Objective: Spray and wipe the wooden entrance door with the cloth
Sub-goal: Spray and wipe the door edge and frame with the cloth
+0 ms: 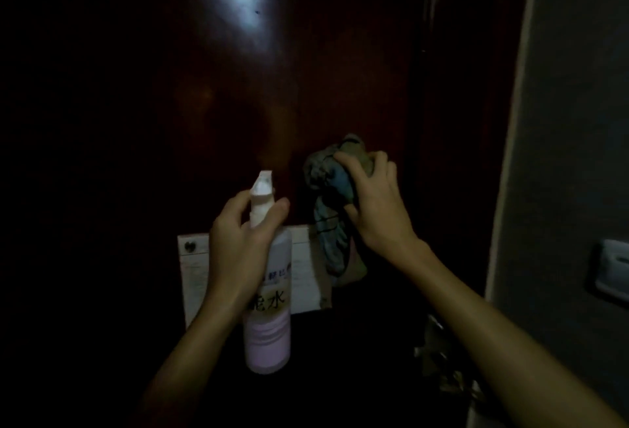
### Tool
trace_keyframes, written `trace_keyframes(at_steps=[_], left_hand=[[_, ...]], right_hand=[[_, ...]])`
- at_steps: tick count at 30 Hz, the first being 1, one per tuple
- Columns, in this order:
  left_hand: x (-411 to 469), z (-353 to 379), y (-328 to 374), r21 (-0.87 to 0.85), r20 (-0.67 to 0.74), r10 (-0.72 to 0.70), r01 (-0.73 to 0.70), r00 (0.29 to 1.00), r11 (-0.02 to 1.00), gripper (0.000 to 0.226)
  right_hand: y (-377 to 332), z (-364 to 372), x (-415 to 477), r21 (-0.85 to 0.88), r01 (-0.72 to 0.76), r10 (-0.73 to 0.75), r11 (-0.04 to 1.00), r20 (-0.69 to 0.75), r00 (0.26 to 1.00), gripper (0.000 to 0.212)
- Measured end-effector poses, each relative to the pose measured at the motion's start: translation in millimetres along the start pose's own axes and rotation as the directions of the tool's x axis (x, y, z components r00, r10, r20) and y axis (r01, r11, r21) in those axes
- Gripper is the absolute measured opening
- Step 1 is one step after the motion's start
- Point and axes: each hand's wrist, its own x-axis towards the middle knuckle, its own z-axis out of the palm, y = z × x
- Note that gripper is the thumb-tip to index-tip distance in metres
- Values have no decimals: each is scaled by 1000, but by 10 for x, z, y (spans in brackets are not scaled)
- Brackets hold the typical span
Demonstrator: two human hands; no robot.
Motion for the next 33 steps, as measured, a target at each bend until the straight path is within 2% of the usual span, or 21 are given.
trace_keyframes(at_steps=[8, 11, 16, 19, 23, 26, 29, 33], left_hand=[[-977, 502, -137, -138, 134, -59, 78, 989, 987, 25], [-1393, 879, 47, -199, 248, -37, 88, 968, 976, 25], [-2327, 1636, 717, -307, 454, 24, 130, 891, 943, 22], [-3049, 2045, 1223, -376, 551, 68, 175, 832, 910, 10], [-4062, 2417, 2009, -459, 679, 101, 314, 727, 831, 21], [-4821, 2550, 2706, -530, 740, 183, 394, 647, 751, 20], [-5573, 2619, 3411, -570, 789, 287, 472, 544, 673, 19], [-6498, 2699, 4288, -564, 826, 413, 589, 385, 578, 30]], right_hand=[[188, -735, -1372, -105, -214, 221, 971, 63, 973, 81], [302, -1324, -1890, -162, -314, 322, 935, 25, 946, 83], [353, -2651, -2871, -334, -451, 464, 827, -45, 885, 86], [257, -3586, -3492, -444, -535, 536, 719, -137, 833, 86], [-90, -4851, -4316, -558, -632, 604, 538, -268, 751, 86], [-462, -5706, -4855, -631, -679, 621, 375, -372, 689, 84], [-869, -6476, -5353, -654, -723, 606, 222, -488, 628, 83], [-1469, -7380, -5952, -628, -778, 550, -10, -653, 520, 81]])
